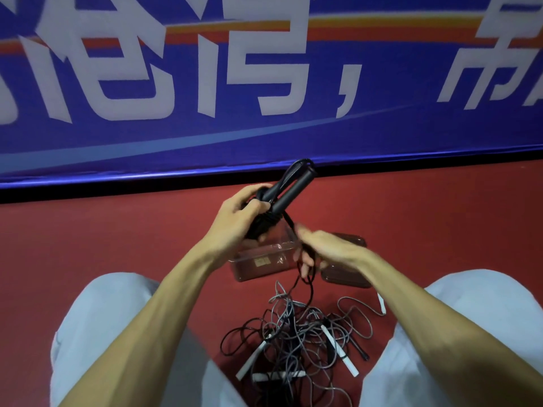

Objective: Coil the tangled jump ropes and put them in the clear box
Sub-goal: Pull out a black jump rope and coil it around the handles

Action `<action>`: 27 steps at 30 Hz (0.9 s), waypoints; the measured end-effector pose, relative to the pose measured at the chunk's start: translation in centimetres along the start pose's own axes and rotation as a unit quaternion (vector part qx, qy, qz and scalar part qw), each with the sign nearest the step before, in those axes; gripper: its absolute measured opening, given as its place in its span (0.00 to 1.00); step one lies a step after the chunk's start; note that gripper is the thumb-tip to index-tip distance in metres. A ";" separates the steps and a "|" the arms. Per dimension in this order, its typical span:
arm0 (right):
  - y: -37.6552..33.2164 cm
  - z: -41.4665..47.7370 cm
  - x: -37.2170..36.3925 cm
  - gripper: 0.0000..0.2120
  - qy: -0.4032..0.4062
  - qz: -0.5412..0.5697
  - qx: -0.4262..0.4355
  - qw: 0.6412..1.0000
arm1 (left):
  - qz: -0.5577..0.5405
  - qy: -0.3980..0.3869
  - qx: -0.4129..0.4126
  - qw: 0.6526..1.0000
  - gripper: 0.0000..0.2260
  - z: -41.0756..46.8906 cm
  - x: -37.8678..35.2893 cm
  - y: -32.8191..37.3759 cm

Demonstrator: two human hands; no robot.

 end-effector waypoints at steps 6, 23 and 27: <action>3.7 1.2 -0.2 0.09 0.006 -0.161 0.027 0.987 | 0.046 0.038 0.001 0.998 0.08 0.4 1.2 -0.7; -6.5 -4.3 2.8 0.09 0.158 -0.211 0.328 0.907 | 0.365 0.064 -0.036 0.928 0.16 2.2 3.4 -4.3; -7.2 -4.5 2.1 0.09 0.160 -0.220 0.372 0.887 | 0.473 -0.076 -0.055 0.876 0.17 1.5 1.1 -5.2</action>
Point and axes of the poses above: each hand's wrist, its own z-axis towards the middle knuckle, its own x-axis out of the back of the hand, y = z × x, the point moved 6 cm from there along z, towards the middle knuckle, and after that the axes turned 9 degrees about y, right-handed, at the moved point
